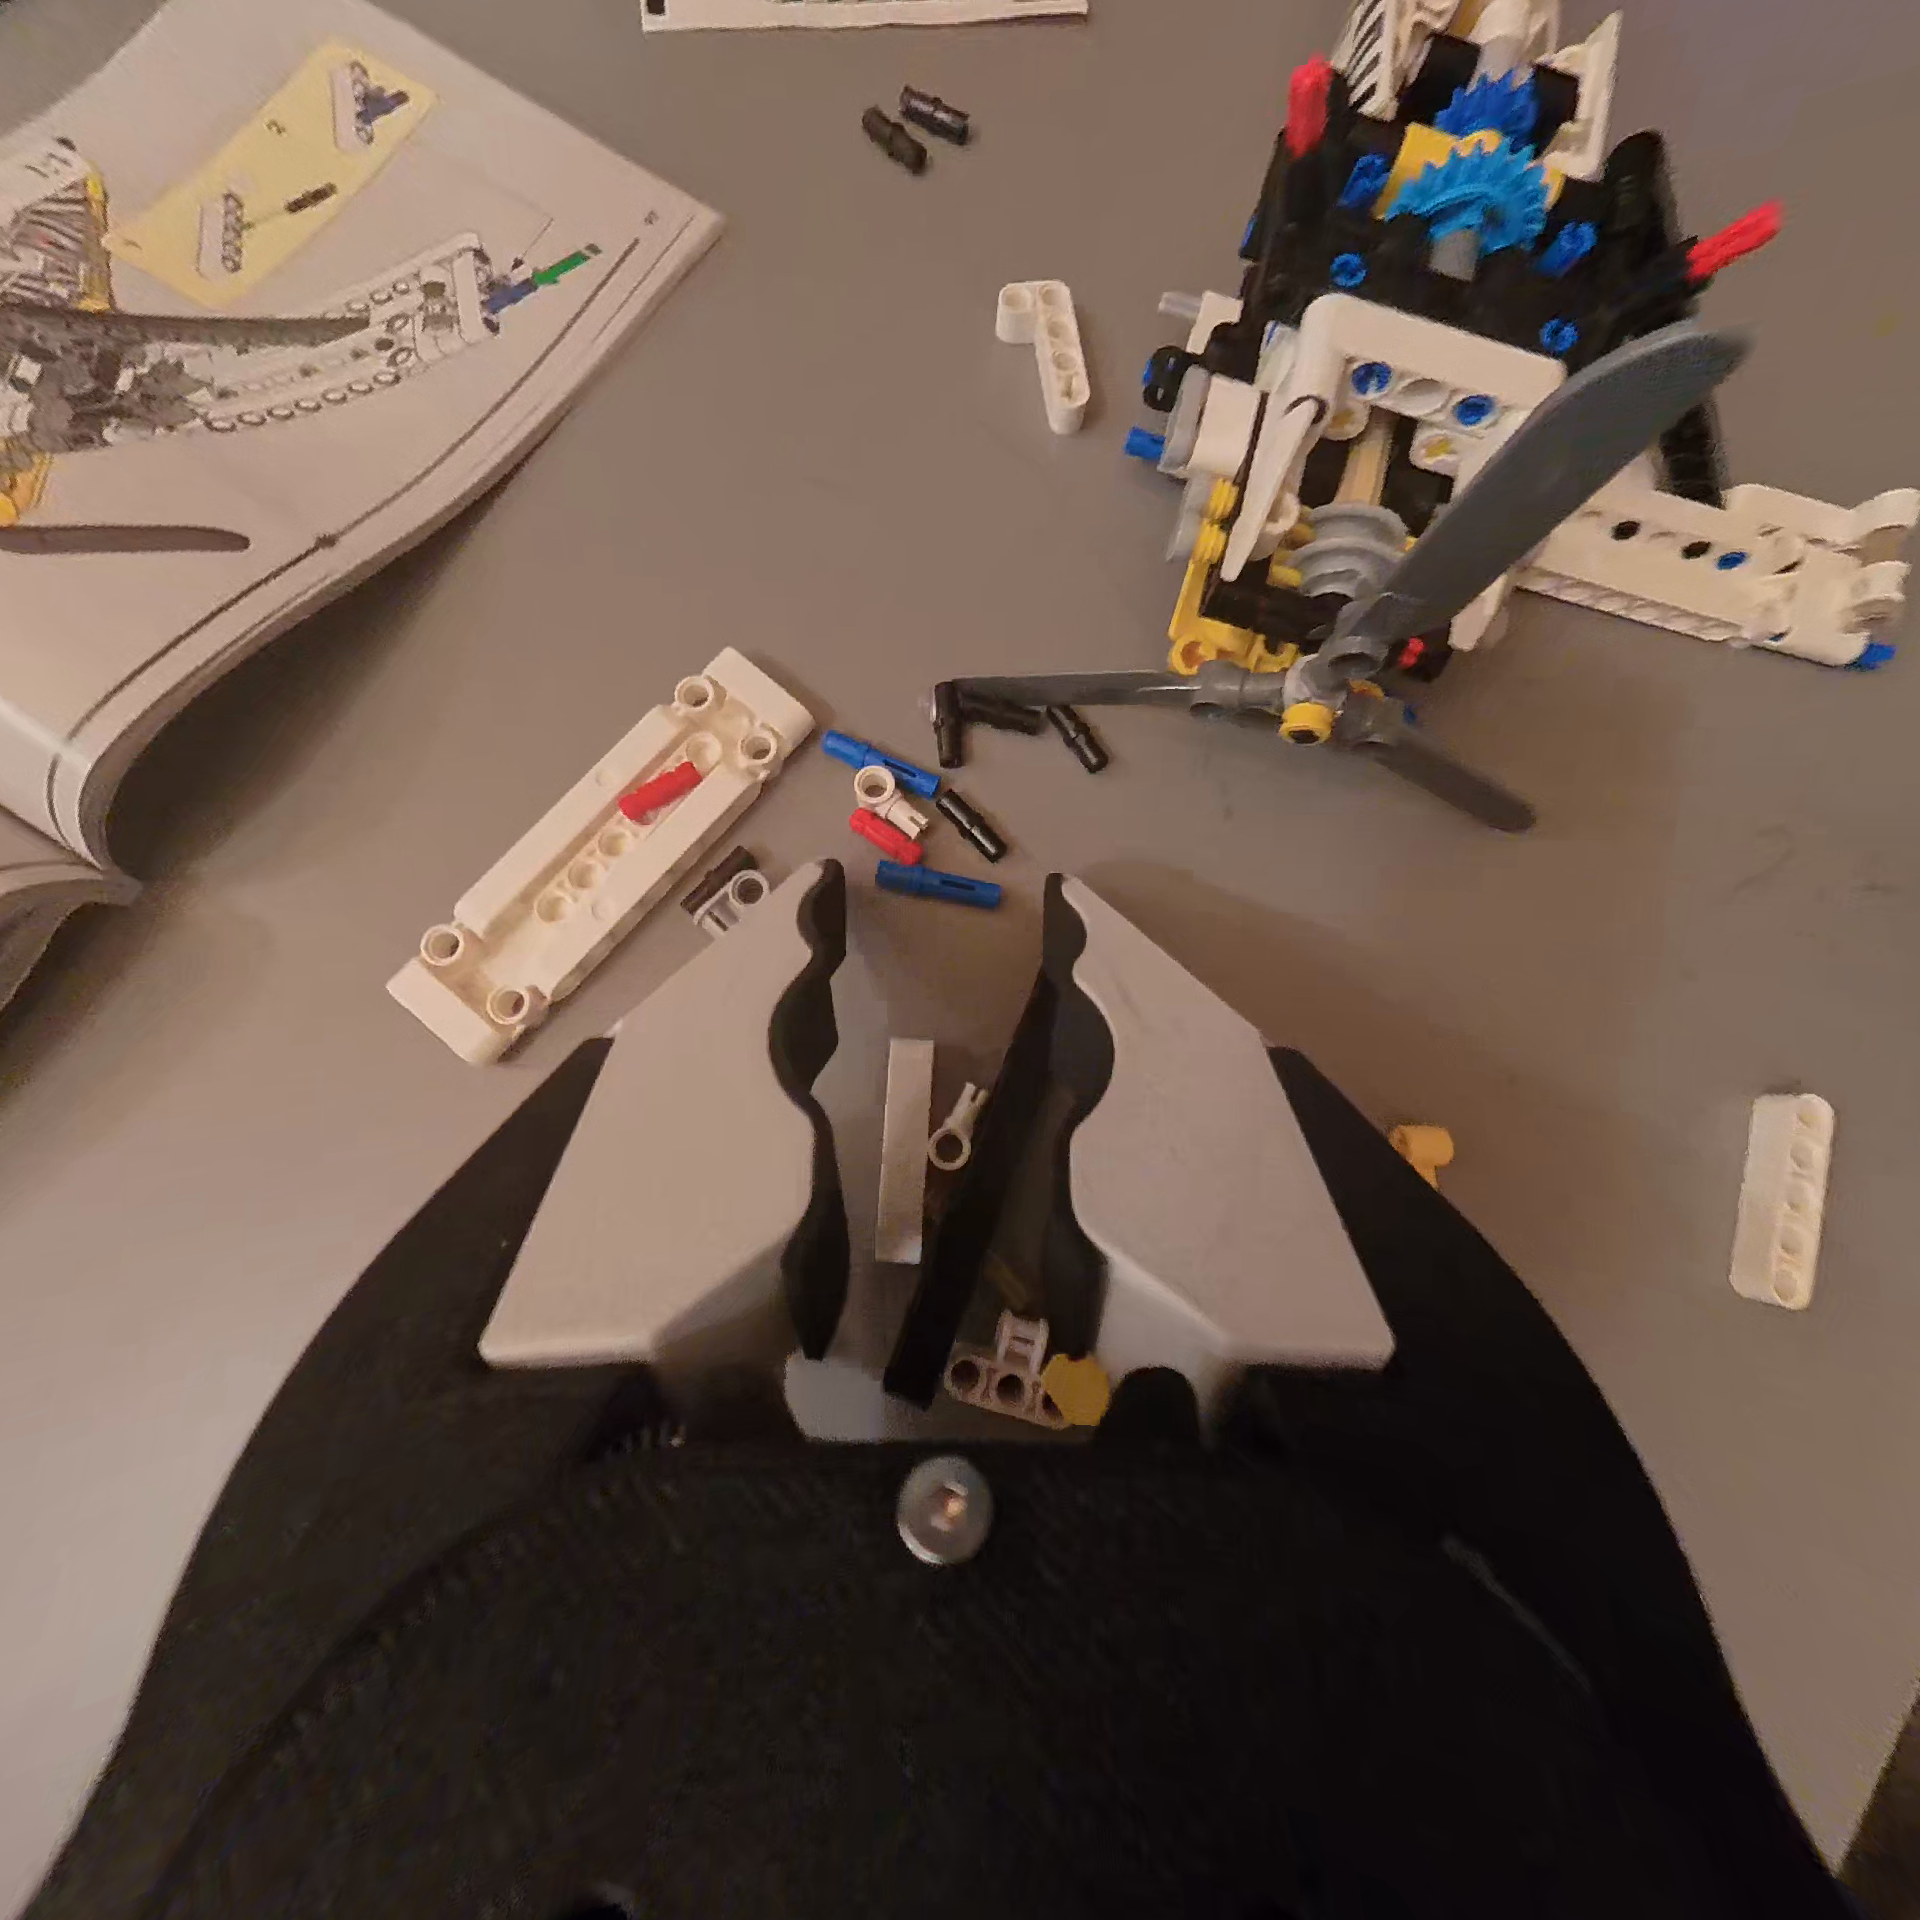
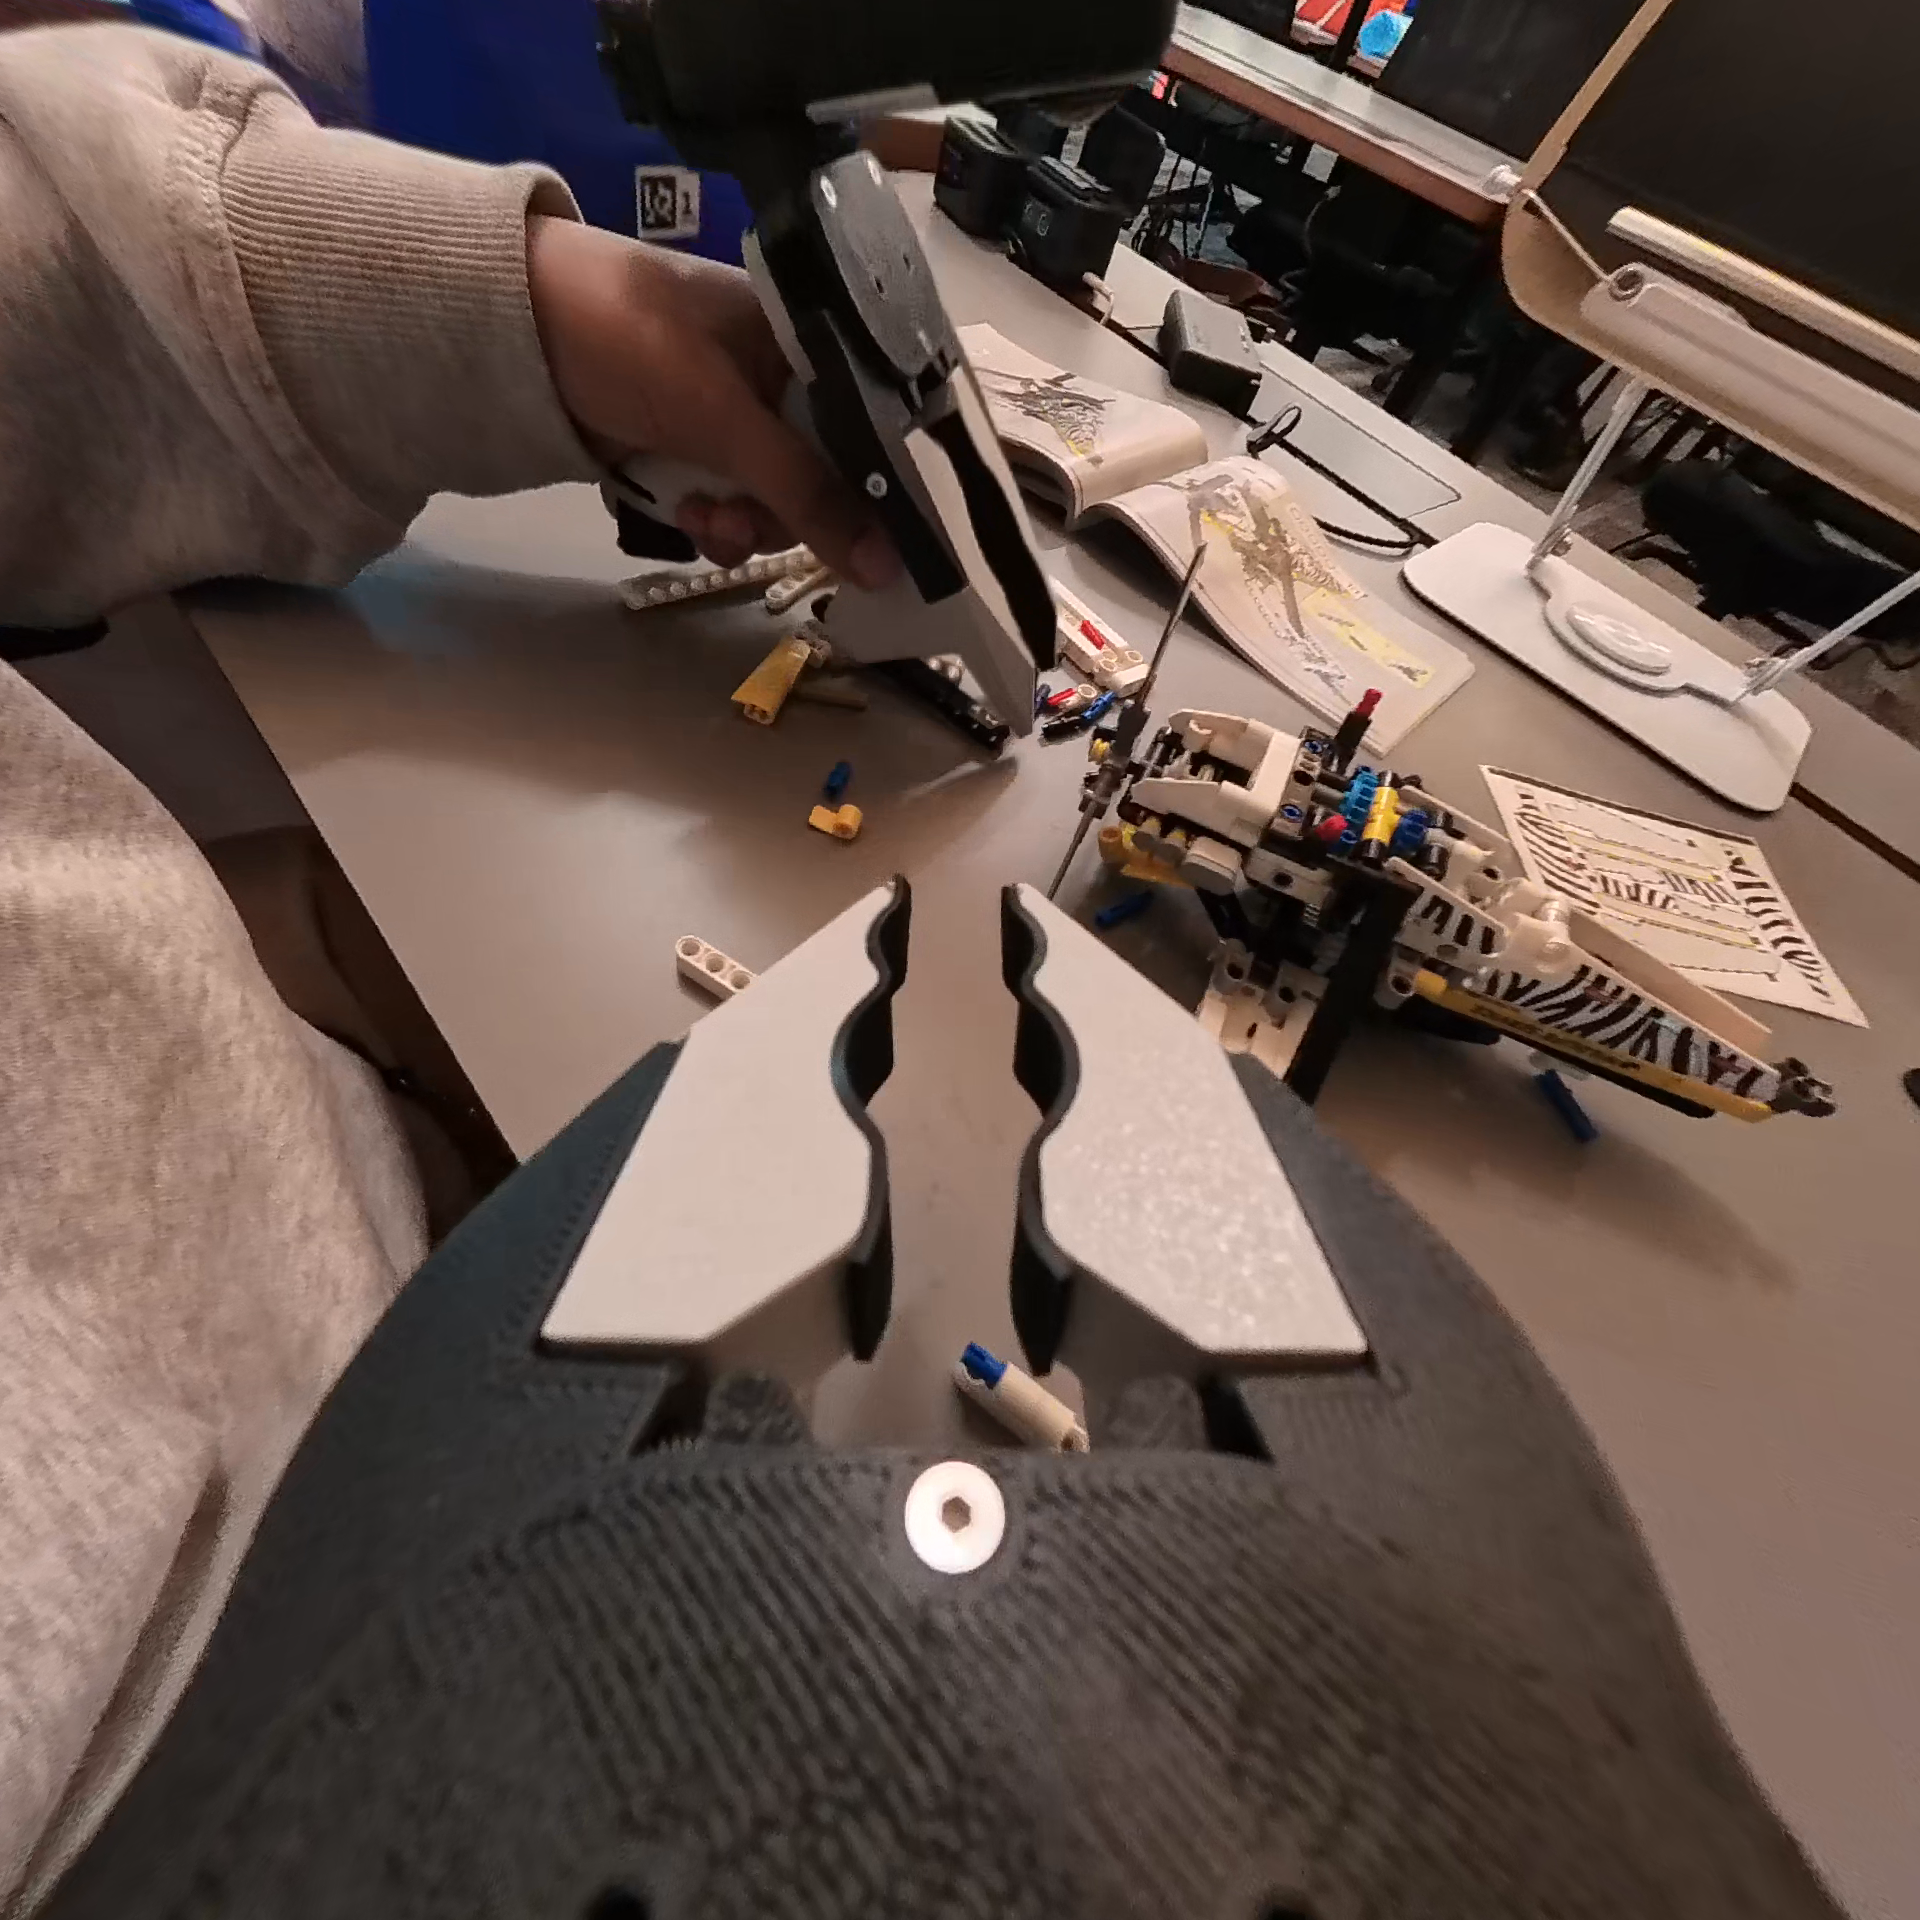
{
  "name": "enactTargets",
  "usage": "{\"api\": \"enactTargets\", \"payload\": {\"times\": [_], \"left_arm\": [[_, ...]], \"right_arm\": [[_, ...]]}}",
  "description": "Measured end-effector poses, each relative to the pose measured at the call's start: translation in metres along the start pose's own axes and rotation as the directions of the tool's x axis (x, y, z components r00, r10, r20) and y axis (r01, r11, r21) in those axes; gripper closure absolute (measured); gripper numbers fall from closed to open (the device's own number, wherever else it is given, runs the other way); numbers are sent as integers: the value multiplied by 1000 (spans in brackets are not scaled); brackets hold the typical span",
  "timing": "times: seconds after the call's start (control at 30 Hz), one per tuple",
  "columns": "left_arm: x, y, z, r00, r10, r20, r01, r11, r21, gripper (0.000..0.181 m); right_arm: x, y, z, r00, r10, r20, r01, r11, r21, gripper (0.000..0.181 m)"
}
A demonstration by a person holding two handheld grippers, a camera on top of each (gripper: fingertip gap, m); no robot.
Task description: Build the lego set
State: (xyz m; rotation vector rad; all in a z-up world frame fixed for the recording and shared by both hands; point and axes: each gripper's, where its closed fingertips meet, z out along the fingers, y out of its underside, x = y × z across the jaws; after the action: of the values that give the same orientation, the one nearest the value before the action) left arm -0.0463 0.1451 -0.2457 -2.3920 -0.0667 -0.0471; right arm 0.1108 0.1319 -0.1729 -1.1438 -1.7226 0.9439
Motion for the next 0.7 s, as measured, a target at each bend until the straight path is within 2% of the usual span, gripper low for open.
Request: {"api": "enactTargets", "payload": {"times": [0.1,0.23,0.37,0.47,0.53,0.6,0.67,0.7], "left_arm": [[-2,0,2,1000,-27,7,27,1000,3,147],[-2,0,2,998,-53,-30,53,999,3,159],[0,0,0,999,-37,-35,38,999,13,159],[7,-8,-10,998,1,-59,4,997,71,159],[27,-19,-26,987,47,-152,-24,988,150,159],[60,-33,-52,927,38,-373,58,968,243,159],[88,-50,-87,775,-14,-632,244,929,279,159],[100,-56,-107,653,-31,-756,342,904,258,160]], "right_arm": [[0,1,0,1000,9,5,-9,1000,1,165],[2,3,0,1000,17,5,-17,1000,5,165],[3,4,0,1000,25,4,-25,1000,11,165],[5,5,-1,1000,29,-1,-29,1000,9,165],[5,4,-2,999,42,2,-42,999,16,165],[3,0,-2,997,68,26,-69,997,44,165],[-3,-8,-3,994,87,72,-94,991,96,164],[-7,-13,-4,991,86,101,-99,987,130,162]]}}
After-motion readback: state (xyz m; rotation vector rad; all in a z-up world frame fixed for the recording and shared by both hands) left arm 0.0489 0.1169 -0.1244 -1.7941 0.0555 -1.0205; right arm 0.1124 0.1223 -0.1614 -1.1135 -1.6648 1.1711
